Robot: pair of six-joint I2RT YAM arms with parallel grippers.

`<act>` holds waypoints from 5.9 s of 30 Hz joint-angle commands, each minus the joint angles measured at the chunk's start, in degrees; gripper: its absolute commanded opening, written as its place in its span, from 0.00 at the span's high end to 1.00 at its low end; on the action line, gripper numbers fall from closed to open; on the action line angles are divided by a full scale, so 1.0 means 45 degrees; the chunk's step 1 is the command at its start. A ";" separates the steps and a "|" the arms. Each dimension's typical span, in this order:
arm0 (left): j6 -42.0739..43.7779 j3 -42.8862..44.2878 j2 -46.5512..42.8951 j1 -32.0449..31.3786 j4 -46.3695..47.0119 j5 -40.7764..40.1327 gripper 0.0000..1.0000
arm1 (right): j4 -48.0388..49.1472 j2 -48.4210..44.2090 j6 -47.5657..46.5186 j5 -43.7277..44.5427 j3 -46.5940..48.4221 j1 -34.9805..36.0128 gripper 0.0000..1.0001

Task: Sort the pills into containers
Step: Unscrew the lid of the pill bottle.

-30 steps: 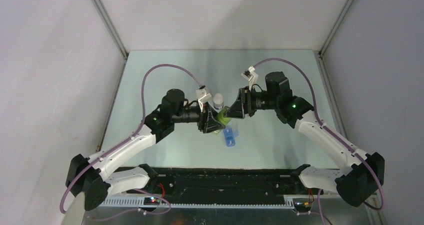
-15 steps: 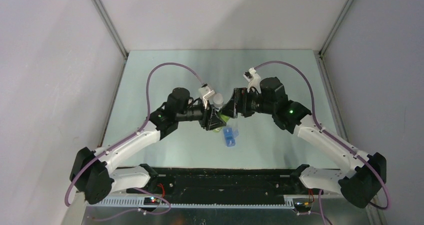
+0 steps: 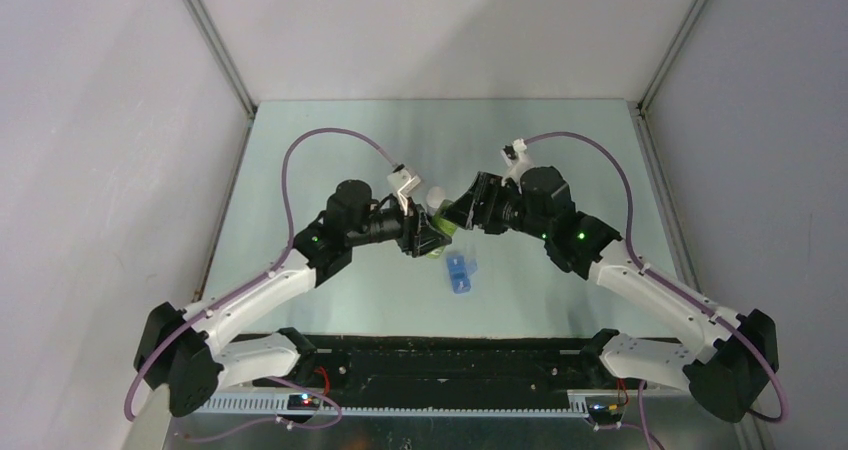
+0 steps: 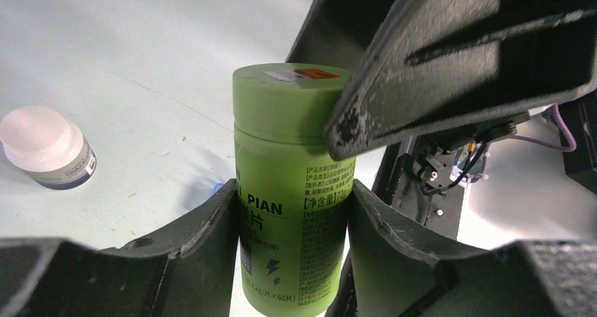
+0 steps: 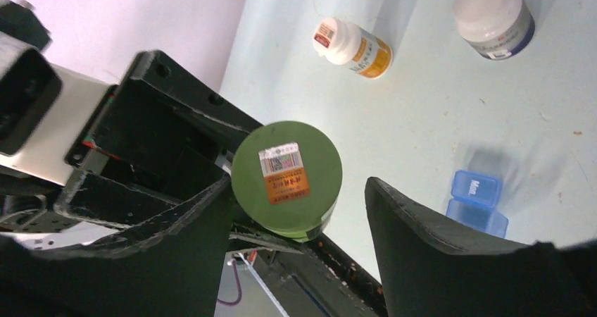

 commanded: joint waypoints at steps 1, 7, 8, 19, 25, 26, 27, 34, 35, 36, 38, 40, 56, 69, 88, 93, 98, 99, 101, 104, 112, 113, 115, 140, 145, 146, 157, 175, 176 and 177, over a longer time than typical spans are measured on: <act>-0.0425 -0.0106 -0.0601 0.0037 0.1316 0.0018 1.00 | 0.1508 -0.0345 0.0690 0.0360 -0.0016 -0.0006 0.24; -0.0416 -0.0166 -0.0596 0.0020 0.1304 -0.0086 1.00 | 0.1732 -0.0331 0.1017 0.0512 -0.0017 -0.0001 0.34; -0.0410 -0.0166 -0.0600 0.0020 0.1276 -0.0075 1.00 | 0.1750 -0.0361 0.0972 0.0378 -0.0017 -0.0038 0.42; -0.0869 -0.0156 -0.0699 0.0096 0.1602 0.0896 1.00 | 0.2678 -0.0802 -0.1758 -0.4948 -0.0552 -0.1830 0.84; -0.1426 -0.0194 -0.0695 0.0158 0.2608 0.3026 1.00 | 0.5132 -0.0446 -0.1858 -0.9482 -0.1402 -0.3421 1.00; -0.1448 -0.0168 -0.0701 0.0158 0.2631 0.3149 1.00 | 0.5232 -0.0444 -0.2026 -0.9675 -0.1418 -0.3461 1.00; -0.1420 -0.0137 -0.0702 0.0162 0.2565 0.3134 1.00 | 0.5216 -0.0466 -0.2102 -0.9791 -0.1420 -0.3468 1.00; 0.0776 0.0640 -0.0602 -0.0164 -0.0164 -0.0584 1.00 | 0.2497 -0.1460 -0.1659 -0.3068 -0.1353 -0.3304 0.14; 0.1060 0.0905 -0.0468 -0.0287 -0.0386 -0.1254 1.00 | 0.2169 -0.1430 -0.1375 -0.2611 -0.1186 -0.3021 0.13; 0.1526 0.1024 -0.0390 -0.0511 -0.0636 -0.1626 1.00 | 0.1532 -0.1399 -0.1269 -0.1673 -0.1060 -0.2799 0.12; 0.1994 0.1248 -0.0097 -0.0730 -0.0976 -0.2186 1.00 | 0.0845 -0.1235 -0.1140 -0.0627 -0.0677 -0.2137 0.12; 0.2284 0.1342 0.0159 -0.0838 -0.1101 -0.2659 1.00 | 0.0176 -0.0931 -0.0919 -0.0103 -0.0199 -0.1637 0.11; 0.3567 0.1021 0.0289 -0.1424 -0.0389 -0.2804 1.00 | 0.0234 0.0493 0.1396 0.0112 0.0300 -0.0774 0.27; 0.2160 0.0900 0.0183 -0.0839 -0.0110 -0.0478 1.00 | 0.2555 0.0534 -0.0179 -0.4441 -0.0595 -0.1846 0.81; 0.3478 0.1904 -0.0098 -0.1286 -0.1185 -0.2330 1.00 | 0.1532 -0.0717 0.0124 -0.0076 -0.0746 -0.1138 0.01; 0.3275 0.1675 -0.0068 -0.1406 -0.0895 -0.3299 1.00 | 0.1771 -0.0432 0.1247 0.1519 -0.0656 -0.0136 0.15; 0.2745 0.1428 -0.0070 -0.1438 -0.0373 -0.3751 1.00 | 0.1724 -0.0326 0.2032 0.2559 -0.0642 0.0525 0.39; 0.2641 0.1400 -0.0061 -0.1428 -0.0320 -0.3770 1.00 | 0.1753 -0.0341 0.2116 0.2818 -0.0651 0.0670 0.40; 0.2516 0.1322 -0.0066 -0.1440 -0.0240 -0.3712 1.00 | 0.1974 -0.0351 0.2166 0.2884 -0.0709 0.0735 0.40; 0.2375 0.1217 -0.0101 -0.1438 -0.0200 -0.3630 1.00 | 0.2523 -0.0401 0.2276 0.2870 -0.0878 0.0776 0.23; 0.2199 0.0926 -0.0252 -0.1435 -0.0130 -0.3387 1.00 | 0.3785 -0.0559 0.3217 0.2187 -0.1445 0.0194 0.22; 0.2172 0.0908 -0.0243 -0.1442 -0.0108 -0.3371 1.00 | 0.3904 -0.0526 0.3315 0.2028 -0.1460 0.0108 0.31; 0.2141 0.0867 -0.0279 -0.1440 -0.0103 -0.3364 1.00 | 0.4044 -0.0442 0.3334 0.1608 -0.1445 -0.0094 0.44; 0.3739 0.1096 -0.0590 -0.1208 -0.1951 -0.2077 1.00 | 0.2799 -0.0527 -0.1386 -0.2092 -0.1594 -0.2018 0.02; 0.3714 0.0937 -0.0559 -0.1225 -0.1803 -0.2928 1.00 | 0.2523 -0.0922 0.1157 0.1012 -0.1579 -0.0319 0.14; 0.3645 0.0872 -0.0574 -0.1219 -0.1727 -0.3090 1.00 | 0.2533 -0.0861 0.1422 0.1509 -0.1579 0.0034 0.16; 0.3241 0.0778 -0.0753 -0.1234 -0.1719 -0.3142 1.00 | 0.3177 -0.0457 0.2595 0.1436 -0.1584 0.0359 0.74; 0.3079 0.1553 -0.0427 -0.1212 -0.2655 -0.1931 1.00 | 0.5441 -0.0938 -0.2773 -0.4710 -0.3084 -0.2804 0.03; 0.3110 0.1543 -0.0389 -0.1211 -0.2610 -0.1996 1.00 | 0.4699 -0.1138 -0.2593 -0.3369 -0.2967 -0.2521 0.02; 0.3115 0.1531 -0.0326 -0.1220 -0.2576 -0.2017 1.00 | 0.4451 -0.1233 -0.2180 -0.2859 -0.2820 -0.2363 0.01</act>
